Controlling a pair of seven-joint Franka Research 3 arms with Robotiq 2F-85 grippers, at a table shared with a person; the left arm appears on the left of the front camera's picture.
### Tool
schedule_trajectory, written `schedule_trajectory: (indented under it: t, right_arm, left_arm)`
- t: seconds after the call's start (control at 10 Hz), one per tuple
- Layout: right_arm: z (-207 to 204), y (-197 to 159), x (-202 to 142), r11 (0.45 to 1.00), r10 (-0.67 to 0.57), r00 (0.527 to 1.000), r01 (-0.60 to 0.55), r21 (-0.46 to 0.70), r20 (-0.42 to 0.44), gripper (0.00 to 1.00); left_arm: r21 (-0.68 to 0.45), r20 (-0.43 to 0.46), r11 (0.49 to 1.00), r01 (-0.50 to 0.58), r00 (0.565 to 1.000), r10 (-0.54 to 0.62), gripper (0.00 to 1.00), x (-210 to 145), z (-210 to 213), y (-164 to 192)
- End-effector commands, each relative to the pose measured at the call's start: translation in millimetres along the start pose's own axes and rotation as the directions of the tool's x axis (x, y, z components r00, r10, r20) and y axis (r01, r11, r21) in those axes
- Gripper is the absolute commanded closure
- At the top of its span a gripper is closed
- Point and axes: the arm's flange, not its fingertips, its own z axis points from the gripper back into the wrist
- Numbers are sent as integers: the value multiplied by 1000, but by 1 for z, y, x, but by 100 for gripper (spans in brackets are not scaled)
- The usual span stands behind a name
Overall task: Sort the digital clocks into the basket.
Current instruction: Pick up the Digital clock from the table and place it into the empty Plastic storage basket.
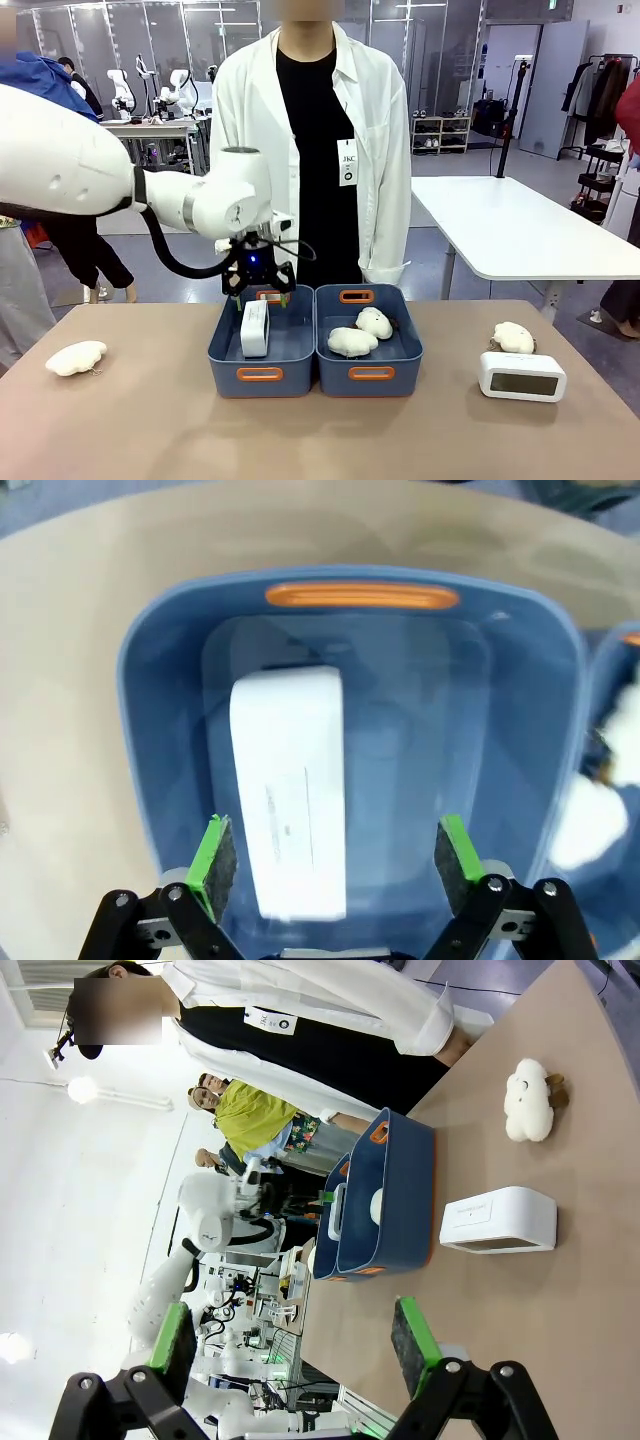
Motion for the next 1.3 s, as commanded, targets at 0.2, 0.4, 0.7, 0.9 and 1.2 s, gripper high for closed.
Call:
schedule_trajectory:
  t: [0.2, 0.4, 0.7, 0.9, 1.2]
  right_arm:
    - [3, 3, -2, 1000, 12, 1000, -12, -2, -9, 0]
    - [3, 3, -2, 1000, 12, 1000, -12, -2, -9, 0]
    - [3, 3, -2, 1000, 12, 1000, -12, -2, -9, 0]
    - [3, 3, -2, 1000, 12, 1000, -12, -2, -9, 0]
    - [3, 3, -2, 1000, 12, 1000, -12, -2, -9, 0]
  left_arm:
    - [-343, -24, 923, 177, 980, -197, 0, -96, 139, 131]
    - [-521, 77, 827, 210, 977, -199, 0, -151, 173, 215]
    - [-789, 281, 587, 180, 956, 85, 0, -223, 171, 343]
    - [-899, 273, 421, 120, 906, 324, 0, -253, 143, 425]
    - [-985, 145, 153, 74, 835, 531, 0, -257, 63, 501]
